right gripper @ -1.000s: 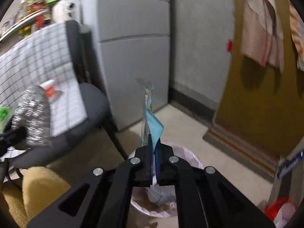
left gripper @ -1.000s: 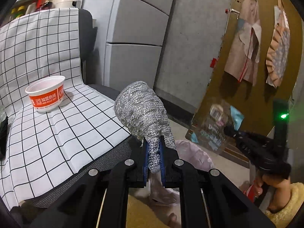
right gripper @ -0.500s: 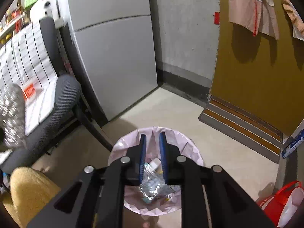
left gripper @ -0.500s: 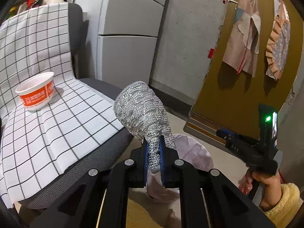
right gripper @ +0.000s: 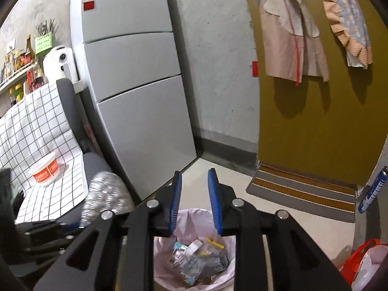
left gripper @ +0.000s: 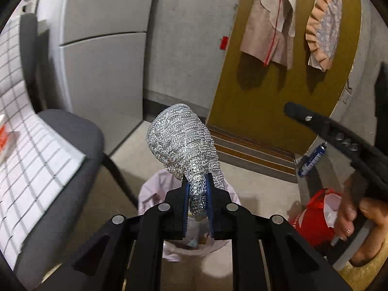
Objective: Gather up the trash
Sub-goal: 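Carry steel wool with left gripper while right gripper carries clear bag, drop both in bin, then return both grippers to the chair and grasp the green bottle with the left gripper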
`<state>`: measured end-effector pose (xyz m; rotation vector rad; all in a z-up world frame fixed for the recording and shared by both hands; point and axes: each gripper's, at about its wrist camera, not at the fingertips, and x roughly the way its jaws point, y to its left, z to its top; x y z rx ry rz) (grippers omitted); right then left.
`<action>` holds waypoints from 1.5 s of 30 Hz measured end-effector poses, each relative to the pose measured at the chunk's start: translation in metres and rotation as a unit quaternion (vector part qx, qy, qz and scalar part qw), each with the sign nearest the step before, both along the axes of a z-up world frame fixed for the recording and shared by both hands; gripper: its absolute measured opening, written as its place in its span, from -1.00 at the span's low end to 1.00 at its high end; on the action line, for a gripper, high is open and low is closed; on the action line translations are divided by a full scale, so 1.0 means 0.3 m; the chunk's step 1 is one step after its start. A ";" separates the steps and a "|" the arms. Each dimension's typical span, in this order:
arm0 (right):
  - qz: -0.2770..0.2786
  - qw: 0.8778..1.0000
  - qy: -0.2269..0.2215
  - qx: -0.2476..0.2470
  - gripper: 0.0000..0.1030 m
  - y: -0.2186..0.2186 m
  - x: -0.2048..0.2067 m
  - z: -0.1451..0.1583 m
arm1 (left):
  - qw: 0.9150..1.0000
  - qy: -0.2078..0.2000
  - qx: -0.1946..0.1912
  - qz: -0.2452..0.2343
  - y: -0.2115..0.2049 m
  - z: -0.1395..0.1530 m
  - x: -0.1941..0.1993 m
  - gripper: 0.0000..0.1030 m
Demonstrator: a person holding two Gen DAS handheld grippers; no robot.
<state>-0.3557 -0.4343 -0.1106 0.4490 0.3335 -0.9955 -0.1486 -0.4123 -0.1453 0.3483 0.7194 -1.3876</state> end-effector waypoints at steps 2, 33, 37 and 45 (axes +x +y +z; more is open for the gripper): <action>-0.004 1.000 -0.003 0.006 -0.56 -0.012 -0.016 -0.009 | 1.000 0.000 0.013 -0.005 -0.048 -0.031 -0.003 -0.64; 0.039 0.999 0.020 0.004 -0.44 0.090 0.096 0.027 | 0.999 0.015 -0.001 0.049 0.073 0.010 0.145 -0.18; 0.064 0.998 0.010 0.007 -0.35 0.100 0.150 0.033 | 0.997 0.012 -0.007 0.082 0.146 0.043 0.189 -0.11; 0.166 0.986 0.007 -0.007 -0.27 0.165 0.391 0.085 | 0.982 -0.030 -0.004 0.189 0.369 0.110 0.324 -0.10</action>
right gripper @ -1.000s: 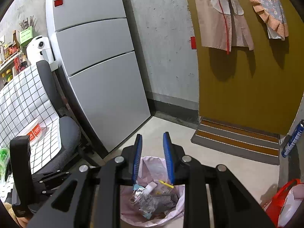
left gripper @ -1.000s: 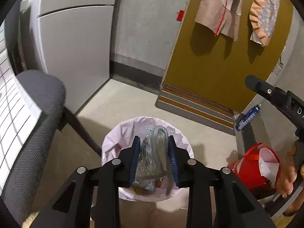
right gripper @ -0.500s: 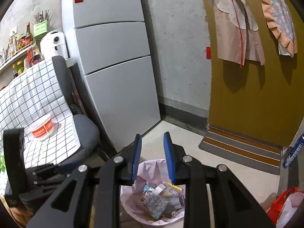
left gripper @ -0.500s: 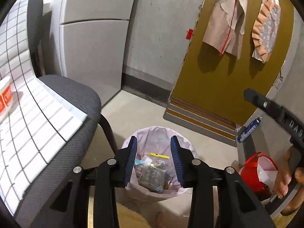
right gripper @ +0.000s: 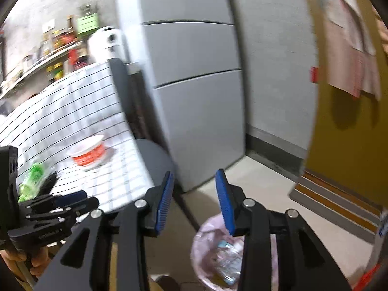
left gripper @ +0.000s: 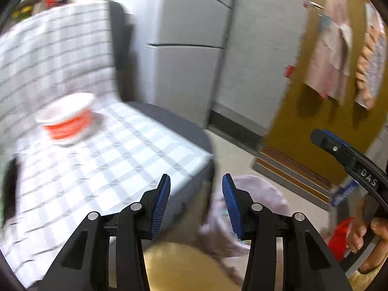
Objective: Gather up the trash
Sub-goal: 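Return both grippers to the chair and grasp the green bottle with the left gripper, then grasp the white-orange paper bowl by its rim with the right gripper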
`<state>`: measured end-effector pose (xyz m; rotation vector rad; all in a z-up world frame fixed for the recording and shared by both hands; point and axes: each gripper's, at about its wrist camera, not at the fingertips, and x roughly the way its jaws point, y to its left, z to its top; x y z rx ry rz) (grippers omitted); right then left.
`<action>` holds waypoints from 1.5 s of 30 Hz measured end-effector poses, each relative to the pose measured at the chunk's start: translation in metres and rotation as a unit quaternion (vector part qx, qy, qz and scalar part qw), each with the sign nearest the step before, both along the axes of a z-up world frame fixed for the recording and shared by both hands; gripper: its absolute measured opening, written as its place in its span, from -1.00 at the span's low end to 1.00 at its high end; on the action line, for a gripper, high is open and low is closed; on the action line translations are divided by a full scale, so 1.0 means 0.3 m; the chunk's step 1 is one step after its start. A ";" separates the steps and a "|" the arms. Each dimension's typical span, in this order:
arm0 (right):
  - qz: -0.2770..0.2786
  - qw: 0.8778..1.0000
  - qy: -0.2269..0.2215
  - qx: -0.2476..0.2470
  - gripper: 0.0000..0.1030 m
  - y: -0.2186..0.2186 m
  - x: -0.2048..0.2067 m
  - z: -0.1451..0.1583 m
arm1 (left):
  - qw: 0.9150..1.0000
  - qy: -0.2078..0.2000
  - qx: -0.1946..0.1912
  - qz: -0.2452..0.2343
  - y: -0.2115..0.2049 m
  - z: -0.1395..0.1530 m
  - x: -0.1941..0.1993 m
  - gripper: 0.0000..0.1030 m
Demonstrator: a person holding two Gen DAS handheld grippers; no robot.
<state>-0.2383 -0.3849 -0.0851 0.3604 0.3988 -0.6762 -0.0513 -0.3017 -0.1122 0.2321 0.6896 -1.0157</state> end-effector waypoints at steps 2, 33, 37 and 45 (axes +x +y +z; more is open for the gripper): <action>0.032 0.999 0.001 -0.002 -0.25 0.024 0.083 0.014 | 0.999 -0.011 0.004 0.034 0.063 0.020 0.051 -0.09; 0.210 0.975 0.056 -0.038 0.42 0.306 0.840 0.005 | 0.911 0.037 0.056 0.407 0.797 -0.037 0.786 0.43; 0.206 0.976 0.063 -0.037 0.42 0.288 0.874 -0.008 | 0.912 0.063 0.046 0.403 0.798 -0.070 0.840 0.41; 0.214 0.973 0.078 -0.036 0.42 0.296 0.884 -0.029 | 0.915 0.066 0.054 0.394 0.792 -0.109 0.873 0.20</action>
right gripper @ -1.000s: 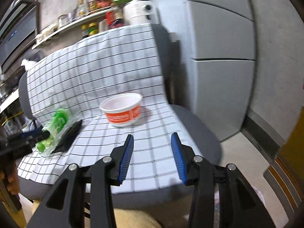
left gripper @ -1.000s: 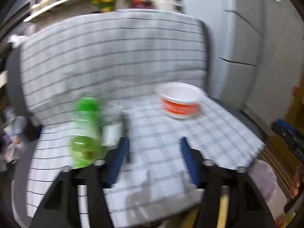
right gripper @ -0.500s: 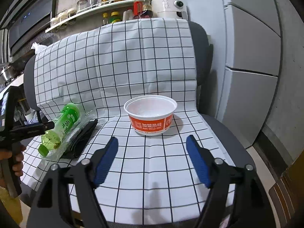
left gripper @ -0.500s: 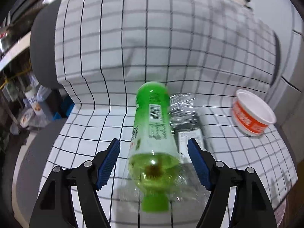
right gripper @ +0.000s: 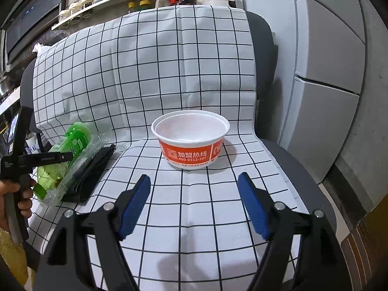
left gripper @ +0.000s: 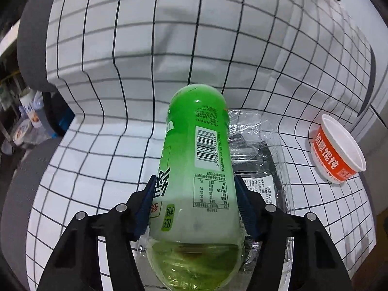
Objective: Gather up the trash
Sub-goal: 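Grasp the white-orange paper bowl by its rim with the right gripper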
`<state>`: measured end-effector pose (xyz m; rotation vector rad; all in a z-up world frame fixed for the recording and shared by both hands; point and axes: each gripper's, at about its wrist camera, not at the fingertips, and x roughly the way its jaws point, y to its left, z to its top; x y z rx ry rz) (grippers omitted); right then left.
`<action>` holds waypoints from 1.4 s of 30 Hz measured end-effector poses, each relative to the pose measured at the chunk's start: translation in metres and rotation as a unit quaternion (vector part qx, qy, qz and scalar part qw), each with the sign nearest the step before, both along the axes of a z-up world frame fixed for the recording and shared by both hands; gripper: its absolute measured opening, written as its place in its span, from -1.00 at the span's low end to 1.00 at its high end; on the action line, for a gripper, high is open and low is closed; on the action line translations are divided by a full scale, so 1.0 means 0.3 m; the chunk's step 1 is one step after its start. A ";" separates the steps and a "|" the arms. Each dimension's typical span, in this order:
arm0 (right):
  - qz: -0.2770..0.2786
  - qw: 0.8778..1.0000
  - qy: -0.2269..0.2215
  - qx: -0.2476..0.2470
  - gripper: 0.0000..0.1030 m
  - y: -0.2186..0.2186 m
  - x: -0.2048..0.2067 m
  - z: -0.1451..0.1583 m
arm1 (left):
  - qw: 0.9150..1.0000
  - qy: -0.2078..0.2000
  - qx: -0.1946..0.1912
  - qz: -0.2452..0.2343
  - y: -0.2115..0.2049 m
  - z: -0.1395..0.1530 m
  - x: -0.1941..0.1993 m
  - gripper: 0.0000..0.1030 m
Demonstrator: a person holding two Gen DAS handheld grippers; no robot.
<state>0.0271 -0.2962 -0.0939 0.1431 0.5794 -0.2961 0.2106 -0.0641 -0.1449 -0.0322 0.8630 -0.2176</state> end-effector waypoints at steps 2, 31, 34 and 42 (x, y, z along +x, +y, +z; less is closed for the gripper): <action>0.000 1.000 0.002 -0.002 0.42 0.000 -0.002 0.002 | 1.000 -0.012 0.001 -0.001 0.004 0.013 -0.019 0.17; -0.089 0.985 0.026 0.144 -0.21 -0.360 0.403 -0.094 | 0.985 -0.104 -0.054 -0.130 -0.231 0.152 -0.334 0.18; -0.086 0.979 0.031 0.182 -0.58 -0.368 0.410 -0.123 | 0.983 -0.100 -0.057 -0.143 -0.259 0.139 -0.359 0.18; -0.061 0.981 -0.008 0.186 -0.88 -0.306 0.240 -0.023 | 0.982 -0.112 -0.050 -0.143 -0.236 0.155 -0.440 0.19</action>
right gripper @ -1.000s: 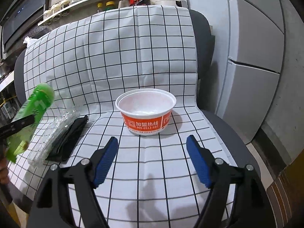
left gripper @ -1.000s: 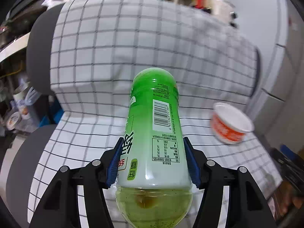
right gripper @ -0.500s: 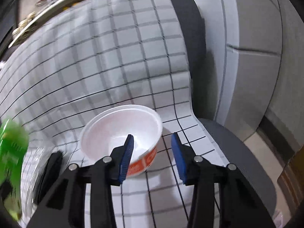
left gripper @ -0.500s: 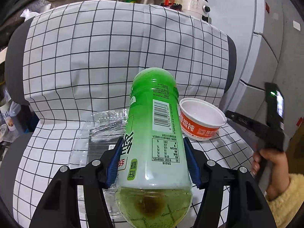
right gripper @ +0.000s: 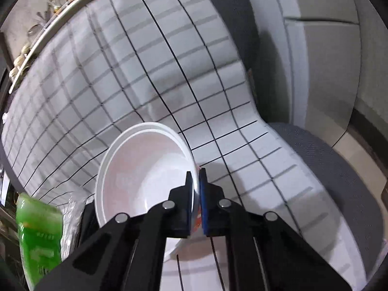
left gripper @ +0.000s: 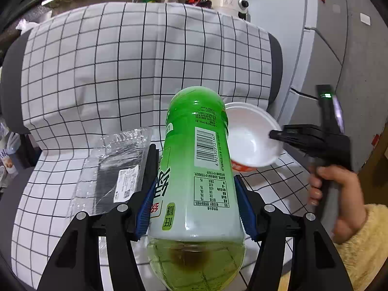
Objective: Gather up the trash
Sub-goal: 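Grasp the white-orange paper bowl by its rim with the right gripper, then carry green bottle with left gripper while right gripper carries bowl, drop both in bin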
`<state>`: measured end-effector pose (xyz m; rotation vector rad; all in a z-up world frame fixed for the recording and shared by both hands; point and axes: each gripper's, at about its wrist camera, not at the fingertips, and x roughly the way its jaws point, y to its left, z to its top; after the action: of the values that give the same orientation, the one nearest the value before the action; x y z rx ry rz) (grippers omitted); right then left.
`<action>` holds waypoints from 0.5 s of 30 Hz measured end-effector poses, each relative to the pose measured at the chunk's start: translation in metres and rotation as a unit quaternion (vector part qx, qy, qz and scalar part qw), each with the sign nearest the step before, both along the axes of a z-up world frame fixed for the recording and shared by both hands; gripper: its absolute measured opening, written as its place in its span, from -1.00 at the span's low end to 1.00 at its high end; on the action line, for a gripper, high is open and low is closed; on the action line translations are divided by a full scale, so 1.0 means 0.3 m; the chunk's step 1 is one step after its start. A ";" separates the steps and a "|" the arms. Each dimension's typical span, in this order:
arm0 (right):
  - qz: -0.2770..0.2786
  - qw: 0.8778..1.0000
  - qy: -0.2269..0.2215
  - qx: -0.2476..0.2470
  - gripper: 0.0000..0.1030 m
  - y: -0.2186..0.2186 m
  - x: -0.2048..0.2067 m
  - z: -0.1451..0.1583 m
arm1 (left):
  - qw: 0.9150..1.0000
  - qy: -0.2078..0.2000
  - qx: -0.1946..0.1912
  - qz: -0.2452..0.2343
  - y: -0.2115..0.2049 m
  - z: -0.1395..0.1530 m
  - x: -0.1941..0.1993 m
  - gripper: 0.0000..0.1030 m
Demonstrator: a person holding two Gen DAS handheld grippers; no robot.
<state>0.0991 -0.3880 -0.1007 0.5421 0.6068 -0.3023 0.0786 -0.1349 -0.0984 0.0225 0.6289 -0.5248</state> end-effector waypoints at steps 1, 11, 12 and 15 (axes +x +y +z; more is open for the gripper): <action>0.002 1.000 -0.004 -0.003 -0.88 0.010 -0.045 0.018 | 1.000 0.000 -0.001 -0.001 0.003 0.003 -0.011 0.19; -0.076 0.996 -0.007 -0.049 -0.88 -0.015 -0.636 0.092 | 0.996 0.003 -0.021 -0.083 -0.129 -0.007 -0.208 0.19; -0.100 0.993 0.001 -0.058 -0.88 -0.028 -0.724 0.084 | 0.995 0.003 -0.022 -0.100 -0.167 -0.012 -0.236 0.19; -0.153 0.986 0.019 -0.068 -0.88 -0.065 -0.898 0.051 | 0.990 0.001 -0.028 -0.139 -0.253 -0.018 -0.294 0.19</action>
<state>-0.1702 -0.4074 -0.0856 0.4976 0.5348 -0.6420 -0.0095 -0.2108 -0.1037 0.0576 0.6166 -0.8125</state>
